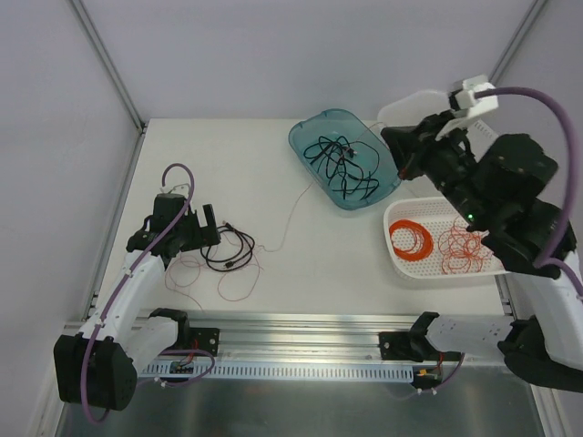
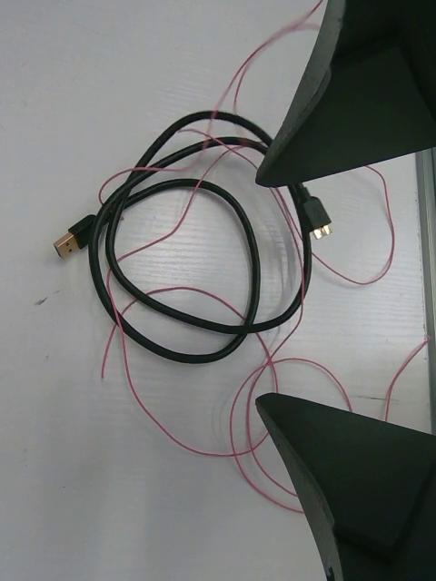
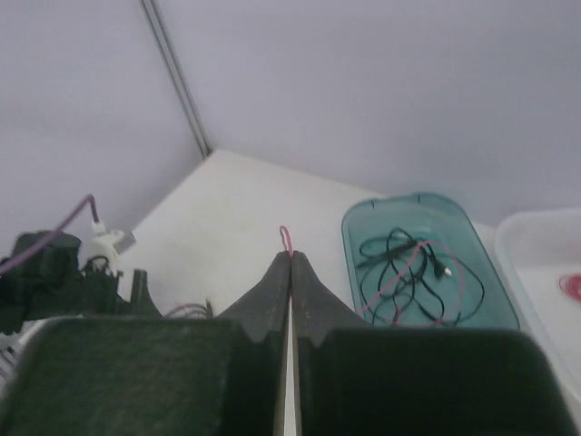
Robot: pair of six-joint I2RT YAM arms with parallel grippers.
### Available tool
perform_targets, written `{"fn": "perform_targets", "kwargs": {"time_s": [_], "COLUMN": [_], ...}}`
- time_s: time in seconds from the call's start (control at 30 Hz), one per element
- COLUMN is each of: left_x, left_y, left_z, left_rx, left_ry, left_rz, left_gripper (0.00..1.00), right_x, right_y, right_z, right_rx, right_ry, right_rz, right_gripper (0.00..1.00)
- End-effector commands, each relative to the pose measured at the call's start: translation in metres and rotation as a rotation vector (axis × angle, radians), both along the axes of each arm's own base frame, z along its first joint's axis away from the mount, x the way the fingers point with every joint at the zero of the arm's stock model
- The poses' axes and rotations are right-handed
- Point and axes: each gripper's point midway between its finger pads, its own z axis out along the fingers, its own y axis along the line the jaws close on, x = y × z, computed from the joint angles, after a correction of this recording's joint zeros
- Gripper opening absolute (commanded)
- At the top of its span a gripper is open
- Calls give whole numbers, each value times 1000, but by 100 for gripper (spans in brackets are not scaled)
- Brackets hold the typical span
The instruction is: Untangle the cables
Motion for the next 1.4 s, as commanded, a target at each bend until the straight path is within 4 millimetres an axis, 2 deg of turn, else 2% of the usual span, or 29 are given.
{"fn": "perform_targets", "kwargs": {"time_s": [0.0,0.2,0.3,0.43,0.47,0.57,0.73,0.87,0.93,0.97,1.0,1.03,1.07,1.1,1.13,1.23,1.27,1.37], "left_x": [6,6,7,7,7,6,8,1,-1,-8,-8,-10,-13,-13,-12,-12,-12,-13], "left_y": [3,2,2,2,3,-1,-22,-69,-85,-100,-106,-112,-124,-127,-131,-138,-140,-149], "left_z": [7,7,7,8,8,9,23,54,67,71,75,77,75,75,70,59,57,47], "left_rx": [8,7,7,8,8,-5,-91,-223,-233,-233,-222,-222,-221,-216,-213,-183,-186,-180], "left_ry": [-25,-25,-24,-25,-27,-30,-79,-219,-281,-294,-311,-318,-311,-309,-287,-256,-246,-216], "left_rz": [7,6,6,7,7,-11,-105,-311,-380,-452,-473,-500,-547,-554,-556,-549,-540,-530], "left_gripper": [99,99,99,99,99,99,99,99,99,99,99,99,99,99,99,99,99,99], "right_x": [-7,-15,-19,-27,-31,-41,-42,-34,-23,-23,-20,-11,-9,-5,3,13,20,27], "right_y": [5,9,5,-11,-18,-28,-31,-16,-5,-4,-2,9,10,15,21,21,23,19], "right_z": [50,81,101,134,149,175,185,158,130,117,106,79,63,45,13,-47,-85,-150], "right_rx": [98,178,232,326,366,427,474,428,379,364,350,305,290,262,200,129,73,35], "right_ry": [-182,-268,-314,-404,-443,-512,-533,-439,-373,-337,-312,-258,-213,-174,-105,37,109,265], "right_rz": [62,108,105,76,66,63,58,83,84,83,82,83,79,73,64,7,-19,-75], "right_gripper": [1,1,1,1,1,1,1,1,1,1,1,1,1,1,1,1,1,1]}}
